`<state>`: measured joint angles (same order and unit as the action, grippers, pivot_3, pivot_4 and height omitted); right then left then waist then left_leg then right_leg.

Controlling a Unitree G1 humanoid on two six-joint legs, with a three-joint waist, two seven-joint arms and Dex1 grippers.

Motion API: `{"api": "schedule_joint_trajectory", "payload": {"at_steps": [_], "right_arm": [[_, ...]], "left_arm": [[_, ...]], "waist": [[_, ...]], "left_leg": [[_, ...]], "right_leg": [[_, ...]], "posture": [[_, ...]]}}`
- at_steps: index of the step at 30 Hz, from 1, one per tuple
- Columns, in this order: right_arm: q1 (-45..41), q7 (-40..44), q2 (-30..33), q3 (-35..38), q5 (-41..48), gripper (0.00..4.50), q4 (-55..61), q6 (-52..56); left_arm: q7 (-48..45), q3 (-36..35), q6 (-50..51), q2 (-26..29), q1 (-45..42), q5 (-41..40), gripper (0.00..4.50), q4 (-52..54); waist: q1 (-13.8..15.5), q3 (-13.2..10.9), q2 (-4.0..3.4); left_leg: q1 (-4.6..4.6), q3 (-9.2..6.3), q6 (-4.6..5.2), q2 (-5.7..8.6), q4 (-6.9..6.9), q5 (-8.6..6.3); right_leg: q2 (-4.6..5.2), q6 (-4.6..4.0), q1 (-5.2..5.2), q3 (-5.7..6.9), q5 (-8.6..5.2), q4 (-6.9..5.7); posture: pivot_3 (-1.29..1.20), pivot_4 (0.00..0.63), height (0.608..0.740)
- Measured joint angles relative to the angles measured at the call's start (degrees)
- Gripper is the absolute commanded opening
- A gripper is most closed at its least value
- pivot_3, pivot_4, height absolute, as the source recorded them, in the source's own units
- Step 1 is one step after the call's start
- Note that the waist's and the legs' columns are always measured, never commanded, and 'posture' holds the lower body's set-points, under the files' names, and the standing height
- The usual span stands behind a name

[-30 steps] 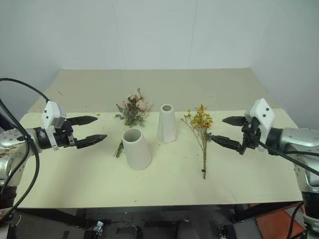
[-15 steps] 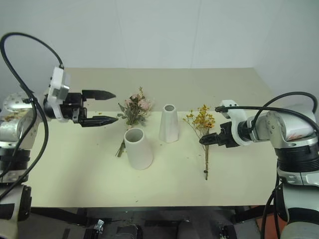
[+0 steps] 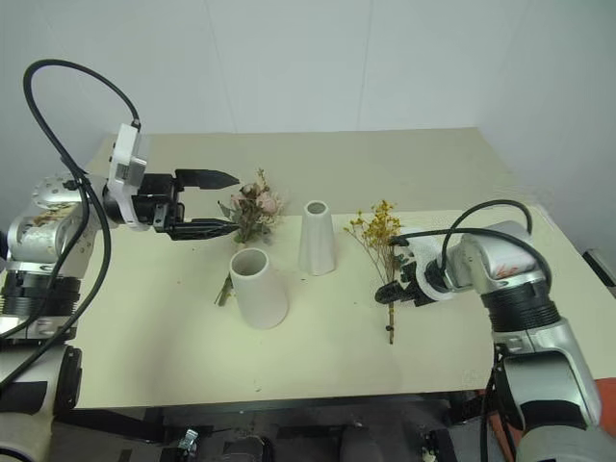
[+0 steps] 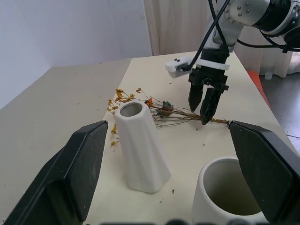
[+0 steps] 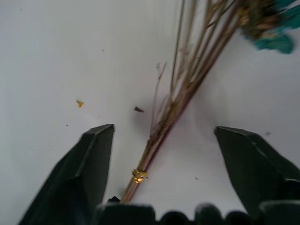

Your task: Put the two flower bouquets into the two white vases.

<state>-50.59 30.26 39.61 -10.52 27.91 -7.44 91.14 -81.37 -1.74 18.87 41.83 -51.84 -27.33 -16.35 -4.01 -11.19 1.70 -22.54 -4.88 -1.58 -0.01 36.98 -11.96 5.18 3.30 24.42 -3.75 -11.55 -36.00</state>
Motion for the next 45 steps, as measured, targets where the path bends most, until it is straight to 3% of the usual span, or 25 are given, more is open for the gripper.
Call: {"api": "schedule_joint_trajectory", "payload": {"at_steps": [8, 9, 12, 17, 24, 29, 35, 45], "right_arm": [[-0.4, -1.4, -2.2, 1.4, -4.3, 0.16, -5.9, -6.4], [-0.4, -1.7, -2.4, 1.8, -4.6, 0.04, -6.4, -6.9], [-1.4, -3.7, -3.9, 4.5, -5.9, 0.04, -9.2, -8.9], [-8.2, -10.0, -6.7, 18.4, -6.9, 0.04, -14.2, -15.7], [-8.7, -12.7, -15.9, 29.2, -4.9, 0.04, -5.4, -40.2], [-8.7, -7.9, -22.5, 29.8, 0.2, 0.04, -0.5, -51.6], [-8.4, -5.7, -27.6, 28.5, 3.9, 0.04, 1.2, -56.2], [-1.4, -4.2, -29.5, 20.8, 1.3, 0.04, 3.2, -61.1]], "left_arm": [[0.7, 0.0, 0.0, 0.0, 0.1, 0.2, 4.5, 0.0], [0.8, 0.0, 0.0, 0.0, 0.1, 0.2, 4.5, 0.0], [1.2, -0.1, -0.3, 0.0, 0.2, 0.3, 4.5, 0.0], [1.2, -0.4, -0.4, 0.1, 0.5, 0.3, 4.5, -0.1], [1.1, -0.3, -1.2, 0.1, 0.5, 0.3, 4.5, -0.4], [1.2, -0.3, -1.1, -0.2, 0.5, 0.3, 4.5, -0.7], [4.5, -0.6, 2.3, -0.7, 1.0, 0.1, 4.5, 0.0], [7.8, -2.0, 5.1, -0.8, 3.5, -0.1, 4.5, 2.0]], "waist": [[-0.1, 0.0, 0.02], [-0.1, 0.0, 0.02], [-0.1, 0.0, 0.02], [0.0, 0.0, -0.01], [-0.3, 0.0, -0.02], [-0.2, 0.0, -0.03], [-0.1, 0.0, -0.04], [-0.1, 0.0, -0.04]], "left_leg": [[0.12, 0.0, 0.0, 0.0, 0.0, 0.0], [0.14, 0.0, 0.0, 0.0, 0.0, 0.0], [0.11, 0.0, 0.0, 0.0, 0.0, 0.0], [-0.05, 0.0, 0.0, 0.01, -0.06, 0.0], [-0.03, 0.0, 0.02, -0.01, -0.08, -0.01], [0.03, 0.0, 0.02, -0.02, -0.07, -0.01], [0.02, -0.01, 0.02, -0.02, -0.08, -0.01], [0.06, -0.01, 0.02, -0.02, -0.08, -0.01]], "right_leg": [[-0.01, 0.0, -0.11, -0.01, 0.0, 0.01], [-0.01, 0.01, -0.12, -0.01, 0.0, 0.0], [-0.01, 0.01, -0.08, -0.02, 0.0, 0.0], [0.01, -0.01, 0.09, -0.03, 0.02, 0.0], [-0.03, 0.0, 0.12, -0.03, 0.02, -0.07], [-0.03, -0.01, 0.07, -0.03, 0.03, -0.09], [-0.03, -0.02, 0.08, -0.03, 0.03, -0.09], [-0.04, -0.04, 0.08, -0.03, 0.04, -0.09]], "posture": [[0.0, 0.15, 0.74], [0.0, 0.15, 0.74], [0.0, 0.15, 0.74], [0.0, 0.15, 0.74], [0.0, 0.15, 0.74], [0.0, 0.15, 0.74], [0.0, 0.15, 0.74], [0.0, 0.15, 0.74]]}}
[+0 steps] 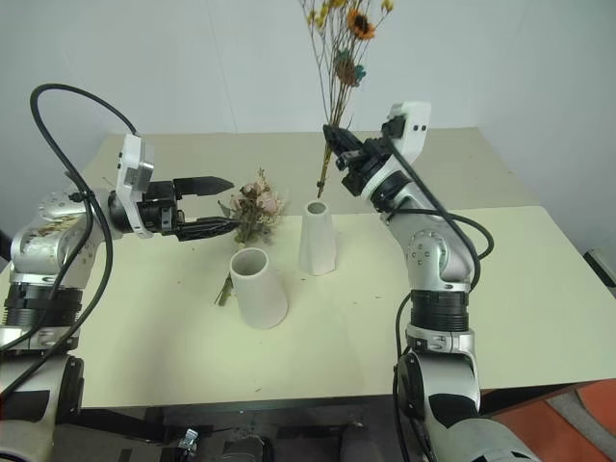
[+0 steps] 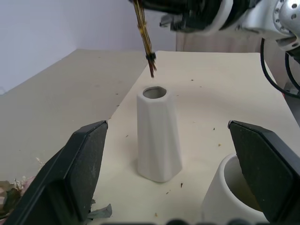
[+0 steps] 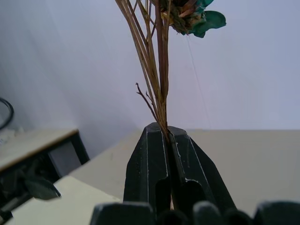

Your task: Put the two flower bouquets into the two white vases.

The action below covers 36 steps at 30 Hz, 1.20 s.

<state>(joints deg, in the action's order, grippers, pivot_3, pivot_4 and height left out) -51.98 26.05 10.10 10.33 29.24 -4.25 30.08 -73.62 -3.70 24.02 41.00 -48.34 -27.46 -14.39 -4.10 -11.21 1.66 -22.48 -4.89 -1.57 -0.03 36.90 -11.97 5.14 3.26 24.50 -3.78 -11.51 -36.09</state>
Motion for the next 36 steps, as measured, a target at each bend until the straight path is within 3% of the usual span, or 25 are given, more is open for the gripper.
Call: {"api": "schedule_joint_trajectory", "payload": {"at_steps": [27, 30, 36], "right_arm": [[10.6, 2.0, -2.1, -7.7, -6.9, 0.04, -1.3, -11.2], [11.8, 2.0, -2.3, -7.8, -7.5, 0.79, -1.3, -11.2], [12.5, 1.8, -2.6, -7.7, -7.5, 2.91, -0.2, -11.2]], "left_arm": [[-0.1, 0.0, 0.0, 0.1, 0.0, 0.1, 4.5, 0.0], [-0.2, 0.0, 0.0, 0.1, 0.0, 0.1, 4.5, 0.0], [-0.2, 0.0, 0.0, 0.2, 0.0, 0.1, 4.5, 0.0]], "waist": [[0.1, 0.0, 0.0], [0.0, 0.0, 0.0], [0.0, 0.0, 0.0]], "left_leg": [[0.02, 0.0, 0.0, 0.0, 0.0, 0.0], [0.03, 0.0, 0.0, -0.01, 0.0, 0.0], [0.02, 0.0, 0.0, -0.01, 0.0, 0.0]], "right_leg": [[-0.01, 0.0, -0.01, 0.0, 0.0, 0.0], [-0.01, 0.0, -0.01, 0.0, 0.0, -0.01], [-0.01, 0.0, -0.01, 0.0, 0.0, 0.0]], "posture": [[0.0, 0.15, 0.74], [0.0, 0.15, 0.74], [0.0, 0.15, 0.74]]}}
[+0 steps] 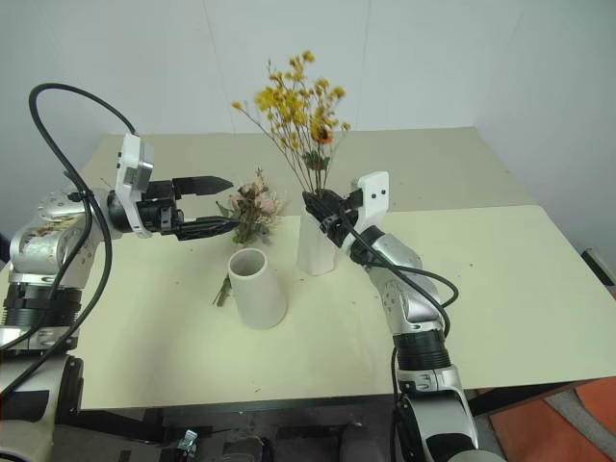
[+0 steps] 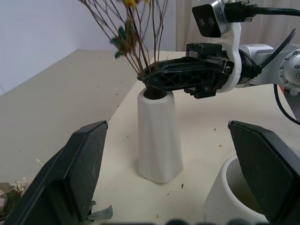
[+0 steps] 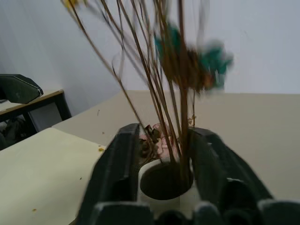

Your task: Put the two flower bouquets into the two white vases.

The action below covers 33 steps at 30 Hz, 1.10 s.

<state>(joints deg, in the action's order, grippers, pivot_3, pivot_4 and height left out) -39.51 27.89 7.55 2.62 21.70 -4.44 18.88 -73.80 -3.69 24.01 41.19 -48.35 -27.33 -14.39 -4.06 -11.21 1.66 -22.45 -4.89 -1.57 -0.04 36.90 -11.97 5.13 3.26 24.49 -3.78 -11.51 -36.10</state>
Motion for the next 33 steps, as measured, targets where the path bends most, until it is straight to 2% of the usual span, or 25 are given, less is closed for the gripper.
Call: {"api": "schedule_joint_trajectory", "payload": {"at_steps": [4, 5, 10, 15, 18, 22, 28, 33], "right_arm": [[0.5, -0.2, 1.4, 0.2, 0.3, 4.38, 3.6, 0.7], [0.5, -0.2, 2.1, 0.3, 0.6, 4.48, 4.8, 1.1], [1.1, 1.1, 7.9, 0.5, 2.7, 4.48, 10.0, 6.9], [3.2, 6.5, 20.2, 0.8, 7.7, 4.48, 16.5, 19.0], [5.1, 11.7, 26.5, 1.8, 12.3, 4.48, 20.3, 23.5], [6.5, 18.3, 32.3, 3.5, 15.9, 4.48, 22.2, 24.6], [5.1, 23.0, 34.0, 3.2, 16.7, 4.48, 21.2, 24.0], [2.7, 24.6, 33.3, 2.4, 16.7, 4.48, 21.0, 22.7]], "left_arm": [[0.0, 0.0, 0.0, 0.1, 0.0, 0.0, 4.5, 0.0], [0.0, 0.0, 0.0, 0.1, 0.0, 0.0, 4.5, 0.0], [1.7, 0.0, 0.7, 0.6, 0.2, 0.4, 4.5, 0.0], [9.0, 0.6, 5.7, 2.4, 2.9, 4.0, 4.5, 0.4], [13.9, 1.8, 12.4, 3.1, 4.2, 6.1, 4.5, 2.4], [19.3, 5.4, 25.5, 3.7, 3.3, 7.8, 4.5, 6.1], [25.4, 10.2, 38.9, -0.3, -2.4, 9.4, 4.5, 3.6], [30.6, 14.5, 41.1, -5.9, -8.2, 13.5, 4.5, -7.0]], "waist": [[0.1, 0.0, 0.0], [0.1, 0.0, 0.0], [0.1, 0.0, 0.0], [0.1, 0.0, 0.0], [0.1, 0.0, 0.01], [0.3, 0.0, 0.02], [0.3, 0.0, 0.03], [0.4, 0.0, 0.04]], "left_leg": [[-0.01, 0.0, 0.0, 0.0, 0.0, 0.0], [0.0, 0.0, 0.0, 0.0, 0.0, 0.0], [0.0, 0.0, 0.0, 0.0, 0.0, 0.0], [-0.01, 0.0, 0.0, 0.0, 0.01, 0.0], [-0.01, 0.0, 0.0, 0.0, 0.01, 0.0], [0.02, 0.0, 0.0, 0.02, 0.02, 0.0], [0.04, 0.0, 0.0, 0.02, 0.04, 0.0], [0.01, 0.0, 0.0, 0.04, 0.03, 0.0]], "right_leg": [[0.01, 0.0, 0.0, 0.0, 0.0, 0.0], [0.0, 0.0, 0.0, 0.0, 0.0, 0.0], [0.0, 0.01, -0.02, 0.0, -0.01, 0.01], [0.01, 0.02, -0.03, 0.0, -0.02, 0.03], [0.01, 0.48, -0.06, 0.0, -0.29, 0.05], [0.03, 0.54, -0.15, 0.0, -0.33, 0.09], [0.01, 0.55, -0.15, 0.0, -0.33, 0.1], [0.02, 0.55, -0.13, 0.0, -0.33, 0.11]], "posture": [[0.0, 0.15, 0.74], [0.0, 0.15, 0.74], [0.0, 0.15, 0.74], [0.0, 0.15, 0.74], [0.0, 0.15, 0.74], [0.0, 0.15, 0.74], [0.0, 0.15, 0.74], [0.0, 0.15, 0.74]]}}
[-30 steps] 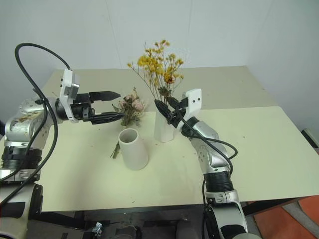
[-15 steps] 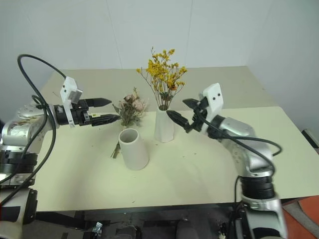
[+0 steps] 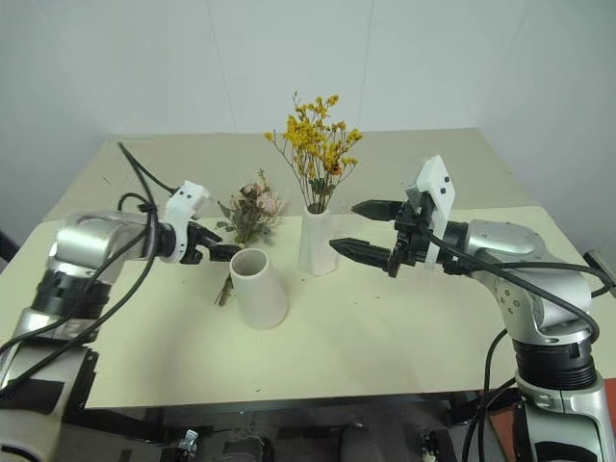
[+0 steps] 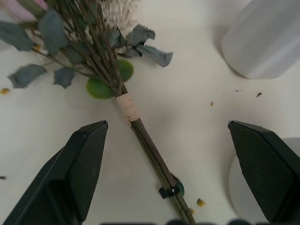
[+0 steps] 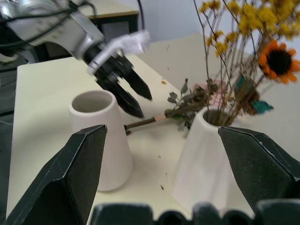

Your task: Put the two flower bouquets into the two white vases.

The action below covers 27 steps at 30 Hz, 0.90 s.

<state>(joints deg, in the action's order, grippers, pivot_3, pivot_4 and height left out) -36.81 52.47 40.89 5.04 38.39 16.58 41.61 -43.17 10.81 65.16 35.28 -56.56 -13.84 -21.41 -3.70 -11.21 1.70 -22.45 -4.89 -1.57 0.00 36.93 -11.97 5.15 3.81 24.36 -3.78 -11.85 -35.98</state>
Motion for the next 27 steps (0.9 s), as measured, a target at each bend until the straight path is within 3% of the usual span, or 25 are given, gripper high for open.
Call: {"api": "schedule_joint_trajectory", "payload": {"at_steps": [5, 8, 20, 27], "right_arm": [[-0.3, -0.1, -1.1, -0.2, 0.0, 4.48, 0.0, -0.2], [-0.3, -0.2, -1.2, -0.2, 0.1, 4.5, 0.3, -0.2], [2.0, 0.8, -0.9, -0.1, 1.4, 4.5, 3.3, -0.2], [2.6, 4.8, 0.8, -0.1, 2.3, 4.5, 3.2, -0.5]], "left_arm": [[4.1, 1.8, -3.2, -5.5, -4.5, 4.7, 4.5, -13.8], [5.6, 1.6, -6.7, -7.5, -7.0, 6.1, 3.89, -19.7], [5.7, -1.4, -15.9, -10.6, -10.9, 8.0, 0.12, -31.2], [7.7, -6.3, -20.9, -9.5, -10.9, 7.7, 0.11, -30.4]], "waist": [[0.3, 0.0, 0.01], [0.5, 0.0, 0.02], [1.1, 0.0, 0.03], [1.0, 0.0, 0.04]], "left_leg": [[-0.02, 0.0, 0.0, 0.02, 0.0, 0.0], [-0.05, 0.0, 0.0, 0.04, 0.0, 0.0], [-0.08, 0.0, -0.01, 0.08, 0.03, 0.0], [-0.08, 0.0, -0.01, 0.08, 0.03, 0.0]], "right_leg": [[0.01, 0.0, 0.01, 0.0, 0.0, 0.0], [0.04, 0.0, 0.02, 0.0, 0.01, 0.02], [0.08, 0.04, 0.01, 0.0, 0.03, 0.04], [0.08, 0.05, 0.02, 0.0, 0.03, 0.04]], "posture": [[0.0, 0.15, 0.74], [0.0, 0.15, 0.74], [0.0, 0.15, 0.74], [0.0, 0.15, 0.74]]}}
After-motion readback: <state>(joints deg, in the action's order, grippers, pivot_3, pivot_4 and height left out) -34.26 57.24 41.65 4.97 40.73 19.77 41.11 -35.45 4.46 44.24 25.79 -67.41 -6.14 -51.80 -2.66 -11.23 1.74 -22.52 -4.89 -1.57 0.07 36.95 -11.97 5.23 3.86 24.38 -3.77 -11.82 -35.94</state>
